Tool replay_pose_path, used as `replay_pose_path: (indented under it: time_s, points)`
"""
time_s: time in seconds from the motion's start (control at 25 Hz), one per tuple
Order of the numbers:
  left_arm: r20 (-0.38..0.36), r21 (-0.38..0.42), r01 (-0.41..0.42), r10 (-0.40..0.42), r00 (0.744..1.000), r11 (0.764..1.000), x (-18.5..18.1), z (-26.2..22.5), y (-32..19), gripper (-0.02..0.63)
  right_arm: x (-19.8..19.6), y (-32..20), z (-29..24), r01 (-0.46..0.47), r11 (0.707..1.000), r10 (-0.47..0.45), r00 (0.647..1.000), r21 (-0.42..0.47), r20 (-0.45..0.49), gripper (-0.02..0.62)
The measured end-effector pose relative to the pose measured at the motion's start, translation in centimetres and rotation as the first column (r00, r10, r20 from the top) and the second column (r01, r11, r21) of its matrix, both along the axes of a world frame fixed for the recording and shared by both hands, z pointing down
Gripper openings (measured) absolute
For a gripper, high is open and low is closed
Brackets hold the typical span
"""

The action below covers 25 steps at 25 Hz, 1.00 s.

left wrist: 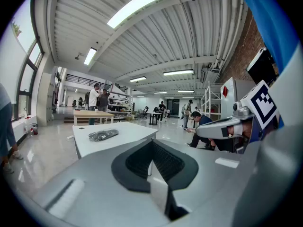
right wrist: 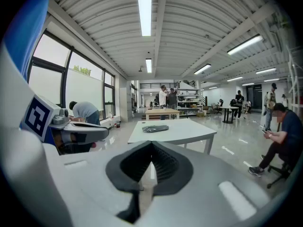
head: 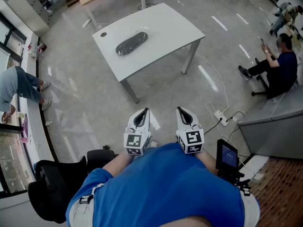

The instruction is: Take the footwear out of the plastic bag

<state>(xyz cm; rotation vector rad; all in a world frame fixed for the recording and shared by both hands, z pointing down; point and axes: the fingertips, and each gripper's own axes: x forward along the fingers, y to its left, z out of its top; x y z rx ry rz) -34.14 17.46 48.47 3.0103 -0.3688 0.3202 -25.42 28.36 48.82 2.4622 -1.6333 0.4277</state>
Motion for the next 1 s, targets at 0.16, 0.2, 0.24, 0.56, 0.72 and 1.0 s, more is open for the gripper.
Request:
replay_pose_path:
  time_s: [0.16,0.2,0.24,0.56,0.72,1.0]
  points:
    - [-0.010,0.019,-0.005,0.005,1.000,1.000,-0.1,0.5,0.2,0.006,-0.2,0.1,0.0,0.008,1.000,-0.008,1.000,0.011,-0.011,0.003]
    - [-0.011,0.025,-0.006,0.006,1.000,1.000,-0.1,0.7,0.2,0.007,-0.1,0.1,0.1,0.011,1.000,-0.010,1.000,0.011,-0.012,0.003]
    - [-0.010,0.027,-0.004,0.004,1.000,1.000,0.0,0.7,0.3,0.006,0.1,0.2,0.1,0.012,1.000,-0.012,1.000,0.010,-0.011,0.003]
    - [-0.005,0.053,0.045,-0.045,0.999,0.998,12.2,0.0,3.0,0.007,12.8,2.1,-0.4,0.065,0.997,-0.065,0.998,0.038,-0.009,0.003]
    - [-0.008,0.065,0.076,-0.076,0.997,0.995,16.2,-0.8,4.0,0.006,17.0,2.7,-1.3,0.103,0.994,-0.102,0.995,0.044,-0.015,0.003]
    - [0.000,0.071,0.147,-0.147,0.989,0.987,21.6,-1.3,6.2,0.007,22.9,3.9,-1.3,0.191,0.981,-0.191,0.982,0.033,-0.002,0.003]
